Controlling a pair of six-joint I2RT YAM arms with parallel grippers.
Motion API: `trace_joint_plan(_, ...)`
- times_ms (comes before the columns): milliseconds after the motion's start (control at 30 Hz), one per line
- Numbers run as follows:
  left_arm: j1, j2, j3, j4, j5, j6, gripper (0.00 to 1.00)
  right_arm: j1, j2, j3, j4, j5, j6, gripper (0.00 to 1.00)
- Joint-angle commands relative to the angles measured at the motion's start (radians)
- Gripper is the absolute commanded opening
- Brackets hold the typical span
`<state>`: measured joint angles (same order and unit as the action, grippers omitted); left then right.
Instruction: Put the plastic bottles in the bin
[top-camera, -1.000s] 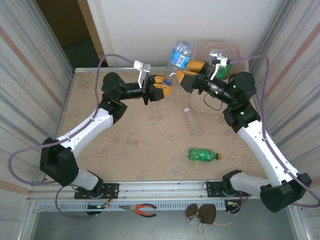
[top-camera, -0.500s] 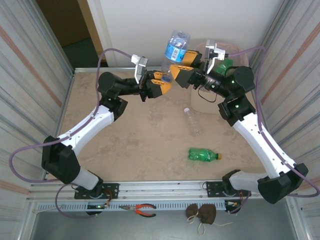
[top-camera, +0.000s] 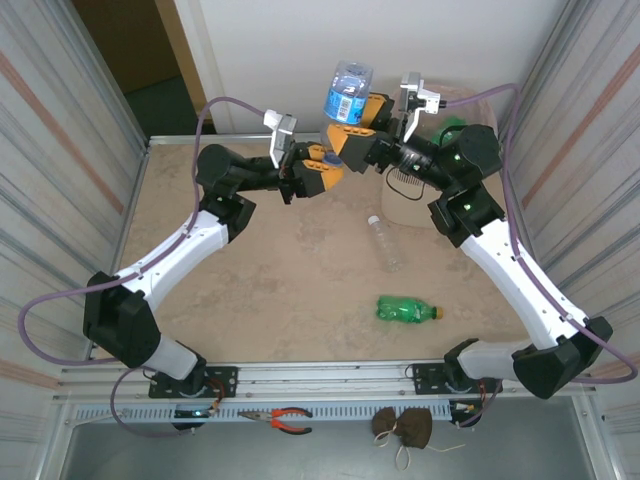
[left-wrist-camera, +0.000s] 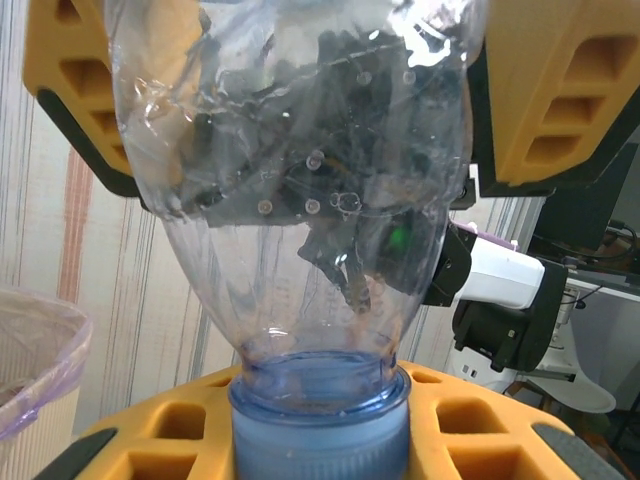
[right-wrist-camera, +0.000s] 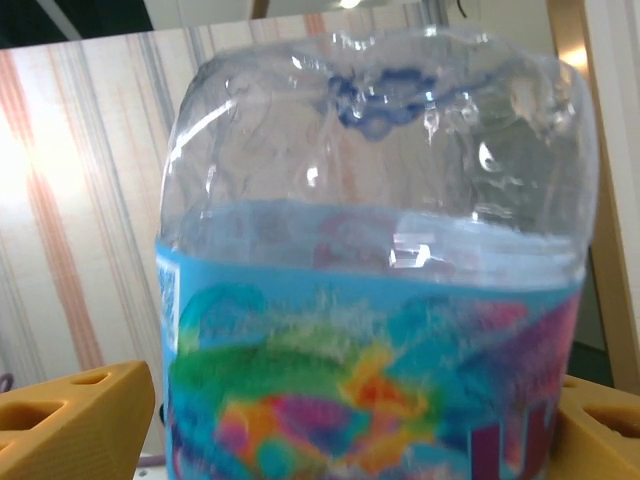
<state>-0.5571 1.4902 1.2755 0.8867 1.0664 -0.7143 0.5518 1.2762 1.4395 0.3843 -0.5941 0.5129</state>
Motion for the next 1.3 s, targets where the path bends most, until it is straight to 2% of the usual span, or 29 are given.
trace_joint_plan(0,-0.008,-0.019,0.025,-0.025,0.012,0.005,0.18,0.016,0.001,0.053,-0.022,0.068,-0.056,0.86)
trace_joint_plan(100,-0.010,-0.028,0.022,-0.049,0.012,0.024,0.18,0.016,0.001,0.050,-0.024,0.088,-0.059,0.84)
trace_joint_plan(233,-0.012,-0.031,0.023,-0.067,0.010,0.037,0.18,0.016,0.001,0.051,-0.012,0.053,-0.046,0.76)
trace_joint_plan(500,-0.010,-0.056,0.010,-0.157,-0.043,0.109,0.28,0.016,-0.007,0.063,-0.040,0.053,-0.049,0.62)
trace_joint_plan(667,-0.003,-0.080,-0.007,-0.213,-0.083,0.151,0.53,0.014,-0.013,0.073,-0.066,0.069,-0.066,0.62)
trace_joint_plan(800,0.024,-0.132,-0.064,-0.281,-0.154,0.209,0.64,0.002,-0.022,0.095,-0.149,0.123,-0.110,0.61)
trace_joint_plan(967,0.066,-0.202,-0.144,-0.361,-0.226,0.266,0.68,-0.079,-0.018,0.134,-0.280,0.217,-0.112,0.60)
trace_joint_plan(1100,0.073,-0.238,-0.170,-0.519,-0.258,0.359,0.68,-0.198,0.014,0.188,-0.406,0.269,-0.066,0.59)
trace_joint_plan(1167,0.074,-0.258,-0.190,-0.562,-0.274,0.383,0.68,-0.270,0.028,0.197,-0.448,0.303,-0.010,0.57)
trace_joint_plan(1267,0.077,-0.283,-0.215,-0.596,-0.285,0.402,0.68,-0.388,0.058,0.178,-0.463,0.352,0.157,0.53)
